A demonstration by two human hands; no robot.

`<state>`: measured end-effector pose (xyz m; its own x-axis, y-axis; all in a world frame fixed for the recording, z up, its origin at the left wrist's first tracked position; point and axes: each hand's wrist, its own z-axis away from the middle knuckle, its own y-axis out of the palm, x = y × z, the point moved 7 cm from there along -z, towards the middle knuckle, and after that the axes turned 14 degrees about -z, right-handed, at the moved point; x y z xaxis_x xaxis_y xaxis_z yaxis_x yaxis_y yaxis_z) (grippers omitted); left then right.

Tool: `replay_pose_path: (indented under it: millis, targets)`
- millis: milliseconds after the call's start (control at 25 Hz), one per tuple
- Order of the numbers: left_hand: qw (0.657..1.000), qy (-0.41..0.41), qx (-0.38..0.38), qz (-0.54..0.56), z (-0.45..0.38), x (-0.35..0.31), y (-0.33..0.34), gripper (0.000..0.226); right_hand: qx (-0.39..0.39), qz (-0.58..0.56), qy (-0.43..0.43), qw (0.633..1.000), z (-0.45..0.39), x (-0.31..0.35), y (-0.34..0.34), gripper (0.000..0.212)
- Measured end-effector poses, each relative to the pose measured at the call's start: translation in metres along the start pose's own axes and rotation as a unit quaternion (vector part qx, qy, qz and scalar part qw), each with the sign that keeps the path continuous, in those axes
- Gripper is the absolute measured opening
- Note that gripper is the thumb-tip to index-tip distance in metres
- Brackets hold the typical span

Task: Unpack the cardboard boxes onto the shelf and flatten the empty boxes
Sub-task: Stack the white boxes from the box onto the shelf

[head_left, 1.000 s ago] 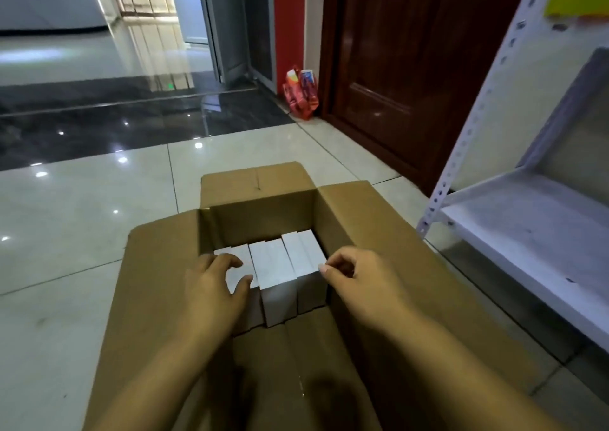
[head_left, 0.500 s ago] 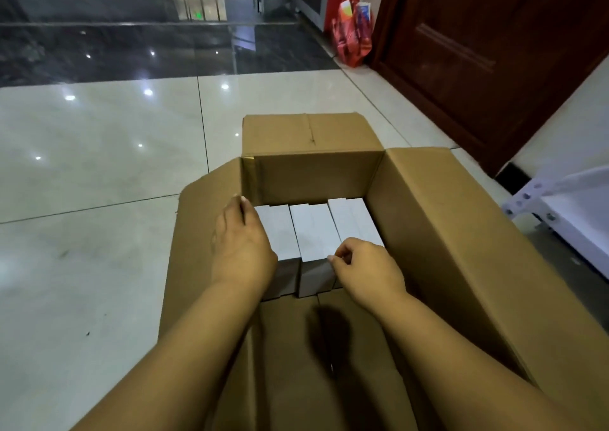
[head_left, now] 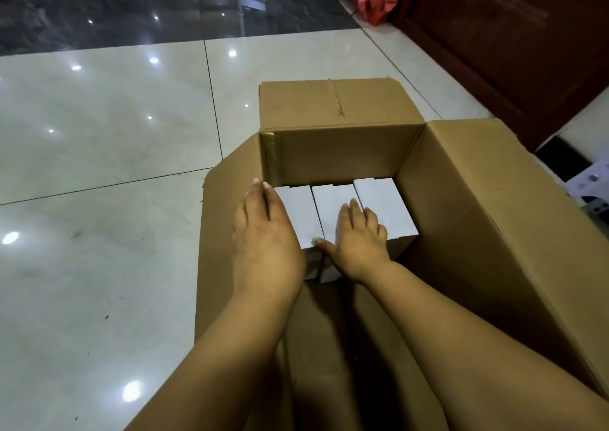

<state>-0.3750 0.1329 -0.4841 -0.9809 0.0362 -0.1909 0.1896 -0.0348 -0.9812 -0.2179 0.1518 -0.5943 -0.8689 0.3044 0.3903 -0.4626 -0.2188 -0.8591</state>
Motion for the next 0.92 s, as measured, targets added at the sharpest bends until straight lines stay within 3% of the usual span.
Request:
replay_pose_path:
  millis: [120,400,680,920]
  targets:
    - [1.0,0.001,0.012,0.012,0.0,0.0,0.001,0.09,0.023,0.017,0.008,1.0,-0.001,-0.004,0.012,0.09]
    - [0.999,0.005,0.015,0.029,0.002,-0.001,0.001,0.089,-0.023,0.035,0.055,0.998,0.026,-0.008,0.013,0.087]
    - [0.999,0.005,0.002,0.033,0.003,-0.001,0.004,0.085,-0.03,-0.072,0.07,0.995,0.034,-0.014,0.021,0.083]
    - [1.0,0.009,-0.022,0.02,0.005,0.003,0.003,0.072,-0.01,-0.097,0.13,0.987,0.071,-0.024,0.012,0.063]
